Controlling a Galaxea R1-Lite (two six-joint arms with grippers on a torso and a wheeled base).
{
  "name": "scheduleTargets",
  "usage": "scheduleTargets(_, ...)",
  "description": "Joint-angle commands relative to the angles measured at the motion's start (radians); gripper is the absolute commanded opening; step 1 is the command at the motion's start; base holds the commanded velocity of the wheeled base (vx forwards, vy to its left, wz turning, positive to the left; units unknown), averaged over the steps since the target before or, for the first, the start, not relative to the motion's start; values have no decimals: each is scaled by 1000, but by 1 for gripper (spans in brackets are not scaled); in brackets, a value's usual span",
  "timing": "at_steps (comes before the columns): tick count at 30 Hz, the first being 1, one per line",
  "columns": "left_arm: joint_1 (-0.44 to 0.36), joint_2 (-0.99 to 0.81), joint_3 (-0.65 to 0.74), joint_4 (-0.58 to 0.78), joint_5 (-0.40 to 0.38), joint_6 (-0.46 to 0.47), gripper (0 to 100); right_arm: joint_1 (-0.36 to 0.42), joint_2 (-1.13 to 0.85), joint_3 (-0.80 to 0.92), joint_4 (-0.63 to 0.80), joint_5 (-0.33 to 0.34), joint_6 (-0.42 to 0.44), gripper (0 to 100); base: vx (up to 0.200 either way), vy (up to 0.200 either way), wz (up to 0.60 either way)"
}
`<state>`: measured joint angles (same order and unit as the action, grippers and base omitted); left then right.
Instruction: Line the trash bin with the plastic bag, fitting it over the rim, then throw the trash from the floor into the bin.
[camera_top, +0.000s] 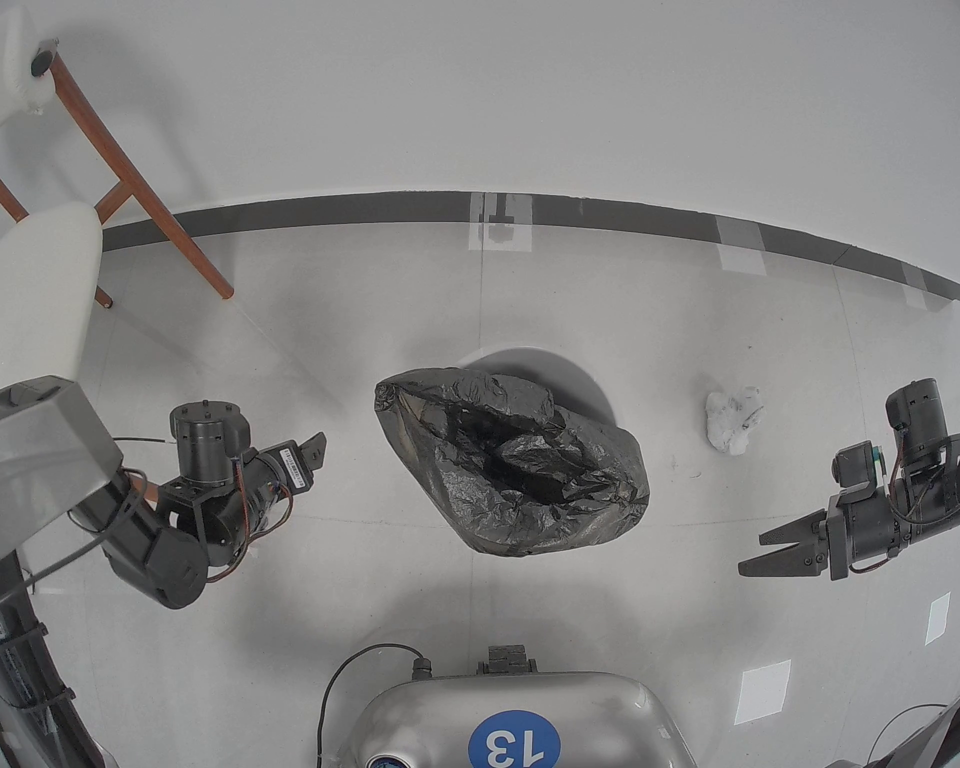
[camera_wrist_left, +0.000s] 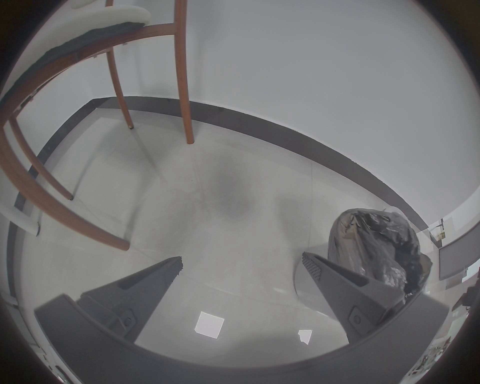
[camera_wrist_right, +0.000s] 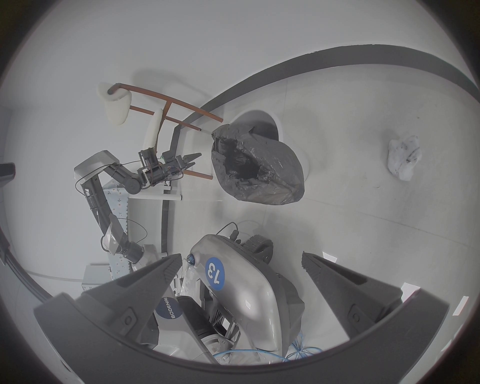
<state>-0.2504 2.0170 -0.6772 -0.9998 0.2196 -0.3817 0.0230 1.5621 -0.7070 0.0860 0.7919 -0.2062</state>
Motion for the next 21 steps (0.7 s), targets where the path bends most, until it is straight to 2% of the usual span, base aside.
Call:
scheduleTargets(1,-9,-135,105,4,-2,-20,100,0,-27,26,0,1,1,100,0,0,0)
scheduleTargets(4,-26,-254,159,105,-34,1,100,0,-45,43,0,1,1,100,0,0,0)
scheduleTargets(7,-30,-370,145,372,-54,53,100,0,-57,54,-2,1,1,100,0,0,0)
scheduleTargets(8,-30,-397,127,474,-55,63,100,0,-63,55,-3,3,1,100,0,0,0)
scheduleTargets(9,-29,-406,113,515,-55,66,100,0,-66,57,-3,3,2,100,0,0,0)
scheduleTargets(13,-20,-416,-91,926,-57,69,100,0,-85,52,0,3,4,100,0,0,0)
scheduleTargets(14,-18,-414,-102,943,-59,69,100,0,-86,52,0,3,4,100,0,0,0)
scheduleTargets(15,3,-391,-252,1156,-88,72,100,0,-94,52,1,3,8,100,0,0,0)
scheduleTargets(16,20,-365,-367,1305,-132,70,100,0,-96,54,6,3,10,100,0,0,0)
scheduleTargets(21,19,-270,-754,1847,-370,98,100,3,-86,49,49,3,8,100,0,0,0)
